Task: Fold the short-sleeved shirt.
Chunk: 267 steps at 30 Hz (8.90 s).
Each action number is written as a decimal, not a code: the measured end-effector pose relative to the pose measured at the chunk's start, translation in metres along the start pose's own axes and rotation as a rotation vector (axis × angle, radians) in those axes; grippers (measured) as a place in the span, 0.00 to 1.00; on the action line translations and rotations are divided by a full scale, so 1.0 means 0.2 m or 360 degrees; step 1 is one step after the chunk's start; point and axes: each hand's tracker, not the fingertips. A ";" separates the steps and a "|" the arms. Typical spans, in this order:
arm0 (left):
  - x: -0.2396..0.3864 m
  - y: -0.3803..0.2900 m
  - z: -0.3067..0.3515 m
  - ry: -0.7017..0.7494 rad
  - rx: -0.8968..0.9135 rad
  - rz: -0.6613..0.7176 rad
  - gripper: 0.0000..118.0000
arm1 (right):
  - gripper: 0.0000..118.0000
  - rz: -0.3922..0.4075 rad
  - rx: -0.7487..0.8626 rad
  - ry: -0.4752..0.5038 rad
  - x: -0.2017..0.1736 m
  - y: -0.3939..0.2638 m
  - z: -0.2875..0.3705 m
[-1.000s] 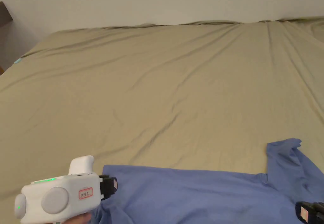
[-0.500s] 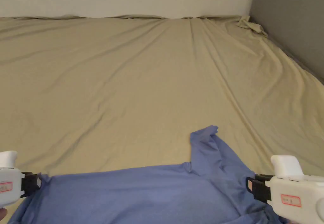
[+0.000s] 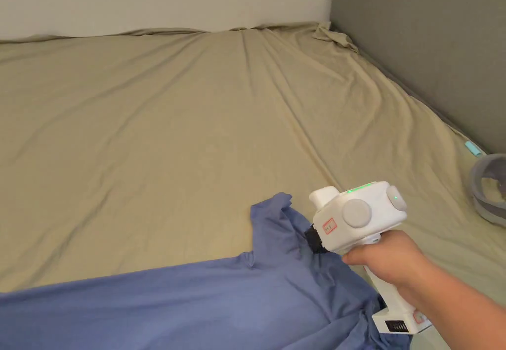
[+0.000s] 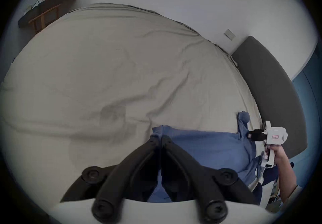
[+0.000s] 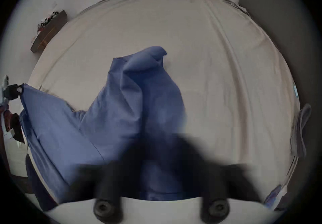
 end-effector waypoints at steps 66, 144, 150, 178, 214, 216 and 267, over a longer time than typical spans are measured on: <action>-0.67 -0.63 -0.03 -0.0767 -0.0395 0.0276 1.00 | 0.02 -0.0437 0.0606 0.1603 -0.23 -0.89 0.78; 0.65 -0.87 0.05 -0.0784 -0.0310 -0.0208 0.04 | 0.02 -0.0350 0.0499 0.0968 -0.42 -0.78 0.77; -0.03 -0.64 0.23 -0.0499 -0.0006 0.0062 1.00 | 0.02 -0.0257 0.0522 0.0915 -0.40 -0.77 0.84; -0.22 -0.75 0.06 -0.0645 -0.0278 0.0523 0.14 | 0.02 -0.0296 0.0344 0.1034 -0.46 -0.73 0.77; 1.22 -0.96 0.03 -0.0866 -0.0334 -0.0221 1.00 | 0.02 -0.0509 0.0459 0.0878 -0.18 -0.88 0.76; 1.06 -0.89 0.10 -0.0765 -0.0223 -0.0091 1.00 | 0.02 -0.0539 0.0481 0.0867 -0.16 -0.88 0.77; 0.70 -0.98 -0.33 -0.0682 -0.0463 0.0059 1.00 | 0.03 -0.0966 -0.0227 0.1470 -0.39 -1.04 0.08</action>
